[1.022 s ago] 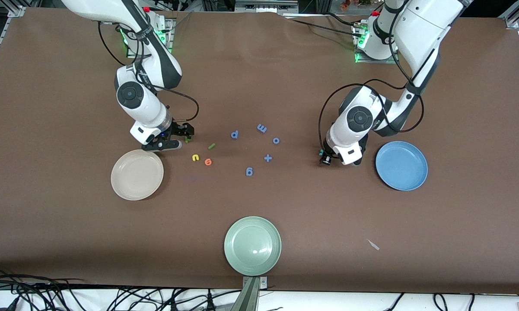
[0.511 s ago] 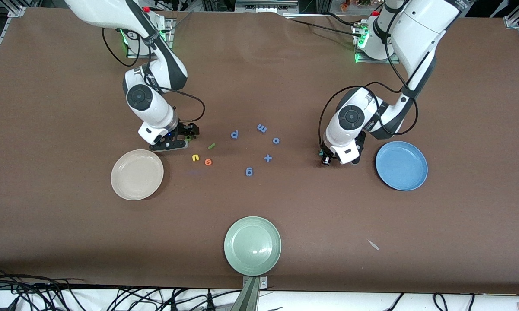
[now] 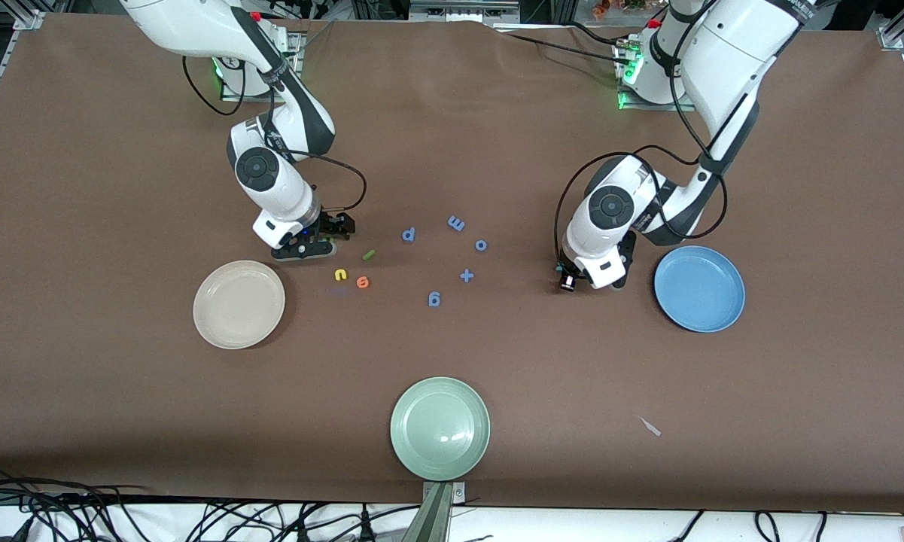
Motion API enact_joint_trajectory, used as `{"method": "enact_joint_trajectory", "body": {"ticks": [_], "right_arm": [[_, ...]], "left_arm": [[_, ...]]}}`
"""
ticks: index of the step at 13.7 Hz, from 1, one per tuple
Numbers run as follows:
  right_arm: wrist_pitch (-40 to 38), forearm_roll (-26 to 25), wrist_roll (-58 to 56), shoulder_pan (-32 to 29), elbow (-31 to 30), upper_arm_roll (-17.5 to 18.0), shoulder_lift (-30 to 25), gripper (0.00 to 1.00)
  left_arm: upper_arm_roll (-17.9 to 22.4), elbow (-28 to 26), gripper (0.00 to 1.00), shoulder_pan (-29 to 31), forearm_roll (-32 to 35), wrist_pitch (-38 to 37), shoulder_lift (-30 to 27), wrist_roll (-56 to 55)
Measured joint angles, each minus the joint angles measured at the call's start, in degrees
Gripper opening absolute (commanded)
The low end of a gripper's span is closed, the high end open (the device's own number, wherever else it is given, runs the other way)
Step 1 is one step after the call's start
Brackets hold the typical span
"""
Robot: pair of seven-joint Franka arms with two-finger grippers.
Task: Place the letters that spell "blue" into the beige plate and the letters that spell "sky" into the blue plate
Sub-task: 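Grasp the y with the left gripper while the right gripper grasps the d, then release the d onto the white plate while the left gripper carries the y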
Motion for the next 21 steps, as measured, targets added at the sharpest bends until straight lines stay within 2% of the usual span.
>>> {"method": "enact_joint_trajectory", "body": {"ticks": [2, 4, 7, 11, 13, 17, 19, 21], "right_arm": [[0.4, 0.0, 0.0, 0.0, -0.2, 0.0, 0.1, 0.9], [0.6, 0.0, 0.0, 0.0, -0.5, 0.0, 0.3, 0.8], [2.9, 0.0, 0.0, 0.0, -1.6, 0.0, 0.6, 0.65], [3.2, -0.2, 0.0, 0.0, -1.6, -0.1, 0.4, 0.31], [3.3, -0.2, 0.0, 0.0, -1.6, -0.1, 0.0, 0.19], [2.3, -0.2, 0.0, 0.1, -1.5, -0.2, -1.1, 0.17], [-4.1, -0.7, -1.1, 0.1, 0.9, -1.4, -2.6, 0.17], [-14.2, -1.3, -6.1, 0.0, 6.4, -4.6, -4.9, 0.18]], "left_arm": [[0.0, 0.0, 0.51, 0.0, 0.0, 0.0, 0.1, 0.0], [-0.1, 0.0, 0.4, -0.1, 0.0, 0.0, 0.1, 0.0], [-0.1, 0.0, 0.33, -0.8, 0.0, 0.0, 0.2, -0.2], [-0.1, 0.1, 0.13, -0.8, 0.0, 0.0, 0.2, -0.2], [-0.1, 0.1, 0.12, -0.8, 0.0, -0.1, 0.2, -0.2], [0.0, 0.9, 0.12, -0.1, 0.0, -0.1, -0.1, -0.2], [0.0, 2.0, 0.12, 1.1, 0.0, -0.8, -0.9, 0.1], [0.0, 3.5, 0.12, 2.5, 0.0, -3.0, -1.6, 1.6]]}}
